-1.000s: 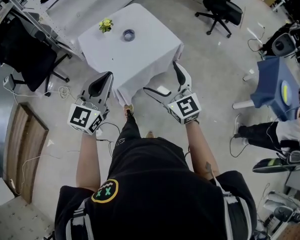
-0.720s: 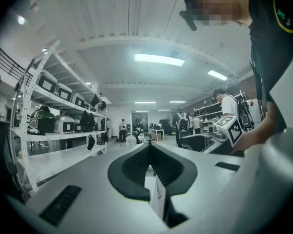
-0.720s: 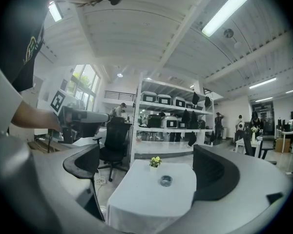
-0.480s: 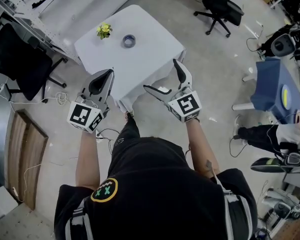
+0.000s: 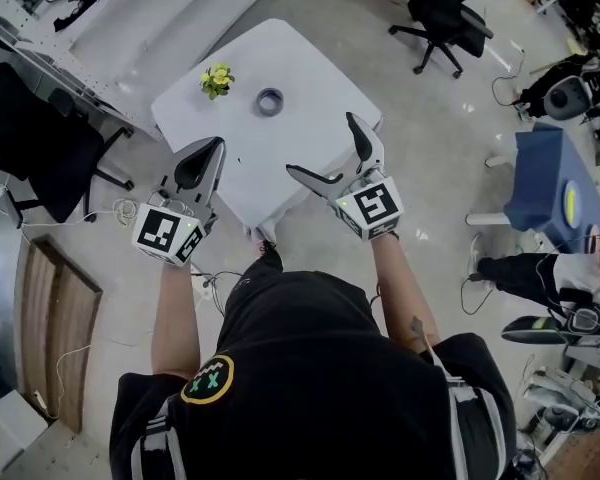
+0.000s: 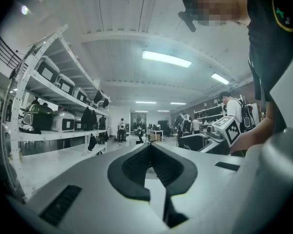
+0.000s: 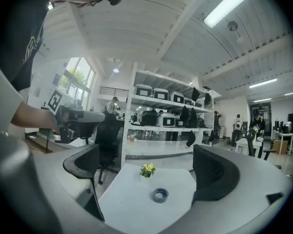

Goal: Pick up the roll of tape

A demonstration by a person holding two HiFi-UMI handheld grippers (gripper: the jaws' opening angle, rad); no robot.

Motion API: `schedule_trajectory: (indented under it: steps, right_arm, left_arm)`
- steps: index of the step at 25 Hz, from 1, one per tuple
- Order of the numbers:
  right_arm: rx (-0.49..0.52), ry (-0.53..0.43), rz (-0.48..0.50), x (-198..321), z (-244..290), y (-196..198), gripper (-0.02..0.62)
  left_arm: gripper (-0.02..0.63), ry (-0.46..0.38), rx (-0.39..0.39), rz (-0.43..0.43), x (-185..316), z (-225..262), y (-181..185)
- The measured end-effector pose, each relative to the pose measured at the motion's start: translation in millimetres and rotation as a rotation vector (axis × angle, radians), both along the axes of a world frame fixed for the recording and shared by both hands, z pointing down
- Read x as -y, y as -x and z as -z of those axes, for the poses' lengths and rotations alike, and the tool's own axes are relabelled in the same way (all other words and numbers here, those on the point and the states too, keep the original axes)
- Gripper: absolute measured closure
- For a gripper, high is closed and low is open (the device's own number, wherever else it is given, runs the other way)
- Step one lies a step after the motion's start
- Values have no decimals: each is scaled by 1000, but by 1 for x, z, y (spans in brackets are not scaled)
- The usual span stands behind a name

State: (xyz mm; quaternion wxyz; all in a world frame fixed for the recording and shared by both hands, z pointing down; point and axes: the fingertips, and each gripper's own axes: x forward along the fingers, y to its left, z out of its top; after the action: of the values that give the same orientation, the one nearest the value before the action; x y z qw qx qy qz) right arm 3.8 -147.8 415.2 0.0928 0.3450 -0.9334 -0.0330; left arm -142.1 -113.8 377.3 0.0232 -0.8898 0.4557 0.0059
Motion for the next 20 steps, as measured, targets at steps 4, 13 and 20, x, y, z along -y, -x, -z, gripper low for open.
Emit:
schedule_trajectory:
  steps: [4,13,20]
  right_arm:
    - [-8,9,-16,24,-3,16,-3]
    - [-10,28,-30,63,-8,43,-3]
    - [21,24,7,95,-9,52,-3]
  left_arm:
    - [588,9,-12,-9,26,-4,18]
    - [588,30,-18,-36,63,-8,38]
    - [588,43,-9,17,82,-13,39]
